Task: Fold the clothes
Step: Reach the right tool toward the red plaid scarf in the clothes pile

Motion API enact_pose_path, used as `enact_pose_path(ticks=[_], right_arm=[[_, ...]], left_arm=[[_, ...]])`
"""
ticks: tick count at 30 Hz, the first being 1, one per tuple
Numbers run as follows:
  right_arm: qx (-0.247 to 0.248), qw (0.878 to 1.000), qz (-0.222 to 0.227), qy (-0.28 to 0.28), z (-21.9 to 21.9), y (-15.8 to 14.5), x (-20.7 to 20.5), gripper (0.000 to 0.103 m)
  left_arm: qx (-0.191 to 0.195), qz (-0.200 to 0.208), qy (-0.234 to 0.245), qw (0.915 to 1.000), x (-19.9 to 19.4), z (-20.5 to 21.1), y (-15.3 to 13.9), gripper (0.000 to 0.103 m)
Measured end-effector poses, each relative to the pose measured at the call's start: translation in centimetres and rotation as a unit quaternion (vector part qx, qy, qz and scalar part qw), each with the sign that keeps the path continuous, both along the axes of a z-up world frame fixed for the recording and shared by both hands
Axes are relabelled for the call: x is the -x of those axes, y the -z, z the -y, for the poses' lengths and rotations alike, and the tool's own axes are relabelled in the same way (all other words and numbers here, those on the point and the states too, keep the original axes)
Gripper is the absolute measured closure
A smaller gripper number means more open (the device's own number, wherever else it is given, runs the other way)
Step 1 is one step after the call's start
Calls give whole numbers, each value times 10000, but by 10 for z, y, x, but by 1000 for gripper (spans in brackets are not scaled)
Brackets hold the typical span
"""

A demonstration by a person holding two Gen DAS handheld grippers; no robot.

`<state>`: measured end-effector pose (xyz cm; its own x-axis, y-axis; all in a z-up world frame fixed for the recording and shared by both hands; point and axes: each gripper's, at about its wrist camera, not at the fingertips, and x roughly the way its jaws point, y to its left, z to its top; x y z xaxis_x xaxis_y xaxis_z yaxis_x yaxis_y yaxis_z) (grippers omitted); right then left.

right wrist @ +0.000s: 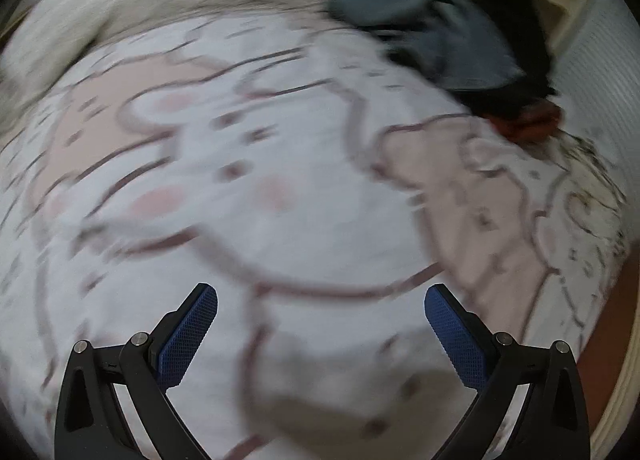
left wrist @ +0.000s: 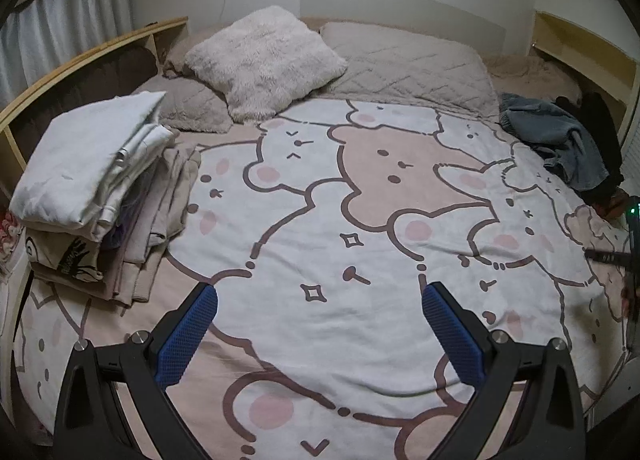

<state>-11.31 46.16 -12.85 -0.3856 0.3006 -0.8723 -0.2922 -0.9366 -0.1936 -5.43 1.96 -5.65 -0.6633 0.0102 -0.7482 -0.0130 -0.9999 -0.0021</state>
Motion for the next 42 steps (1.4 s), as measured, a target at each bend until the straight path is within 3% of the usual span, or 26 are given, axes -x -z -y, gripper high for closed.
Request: enact_pose_path(ticks=[5, 10, 16, 20, 26, 28, 33, 35, 36, 37, 42], right_arm=[[-702, 9928, -484, 836, -99, 11, 28, 2], [-1108, 9780, -741, 1607, -196, 12, 53, 25], [-1117, 9593, -790, 2470, -302, 15, 76, 51], [-1013, 9472, -863, 2916, -355, 21, 85, 59], [-665, 9380, -882, 3285, -399, 43, 98, 60], [-557, 9372, -1013, 3291, -405, 45, 102, 72], [-170, 9243, -1341, 3570, -419, 49, 109, 72], [100, 9179, -1431, 3700, -425, 52, 109, 83], [231, 9153, -1462, 3746, -428, 53, 109, 98], [331, 9119, -1508, 3803, -430, 53, 107, 98], [842, 8848, -2470, 3861, -429, 15, 95, 100]], left_arm=[[120, 194, 25, 9997, 20, -17, 17, 0], [101, 321, -53, 9994, 43, -38, 36, 0], [-46, 603, 77, 9981, 74, -72, 60, 0], [59, 714, 217, 9972, 88, -94, 72, 0], [197, 866, 403, 9952, 105, -120, 89, 0], [225, 903, 438, 9947, 108, -125, 94, 0], [243, 986, 453, 9938, 111, -130, 102, 0], [277, 965, 451, 9939, 111, -129, 101, 0], [300, 945, 447, 9941, 111, -129, 100, 0], [324, 924, 444, 9942, 110, -129, 99, 0], [323, 803, 396, 9955, 107, -125, 89, 0]])
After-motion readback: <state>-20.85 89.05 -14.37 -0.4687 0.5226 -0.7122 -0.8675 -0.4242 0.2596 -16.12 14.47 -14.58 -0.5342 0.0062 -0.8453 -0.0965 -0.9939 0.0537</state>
